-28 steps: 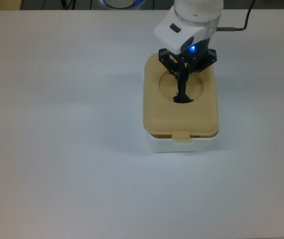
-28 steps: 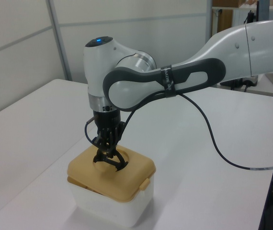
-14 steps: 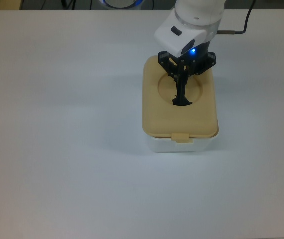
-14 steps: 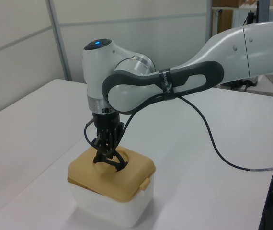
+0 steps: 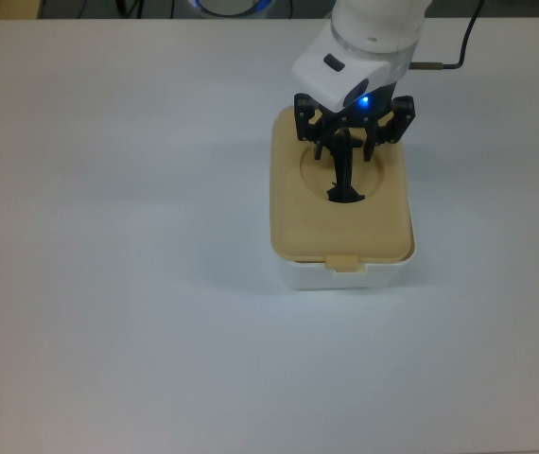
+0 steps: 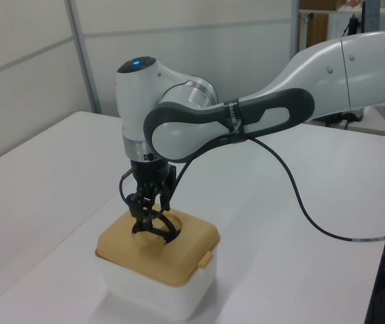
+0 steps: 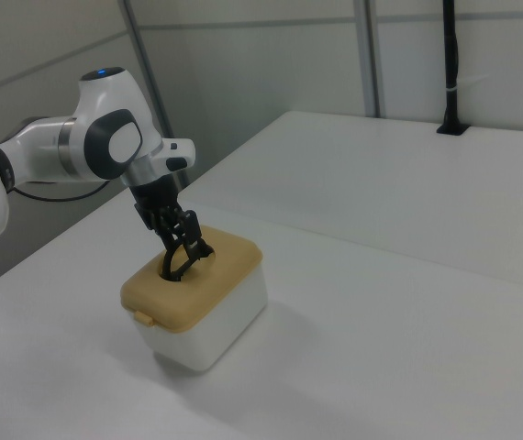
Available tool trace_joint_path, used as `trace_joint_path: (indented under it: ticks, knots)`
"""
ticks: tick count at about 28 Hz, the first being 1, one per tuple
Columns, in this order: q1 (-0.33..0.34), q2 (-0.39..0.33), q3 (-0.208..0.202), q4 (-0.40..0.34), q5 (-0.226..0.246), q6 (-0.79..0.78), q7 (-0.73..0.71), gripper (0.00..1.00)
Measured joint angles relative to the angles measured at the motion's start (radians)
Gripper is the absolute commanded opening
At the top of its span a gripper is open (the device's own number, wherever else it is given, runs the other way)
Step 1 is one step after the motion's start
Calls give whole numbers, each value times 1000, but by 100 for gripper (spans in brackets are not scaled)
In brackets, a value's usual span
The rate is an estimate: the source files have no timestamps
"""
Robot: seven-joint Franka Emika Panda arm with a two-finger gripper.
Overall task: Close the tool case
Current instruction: 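Open the gripper, release the handle and raise the gripper away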
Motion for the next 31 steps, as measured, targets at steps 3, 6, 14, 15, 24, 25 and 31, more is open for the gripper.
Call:
trace_joint_path:
  ticks: [3, 6, 14, 15, 24, 25, 31]
  knots:
    - [-1, 0, -5, 5, -1, 0, 0, 100]
    - [-3, -3, -13, 15, -1, 0, 0, 100]
    - [-59, -61, -26, 34, -2, -43, -16, 100]
    - [-70, -72, -27, 35, -2, -60, -22, 100]
    - [-203, -178, -29, 35, -2, -208, -101, 100]
    - [-216, -188, -30, 35, -2, -221, -107, 100]
    - [-282, -235, -30, 34, 8, -294, -160, 100]
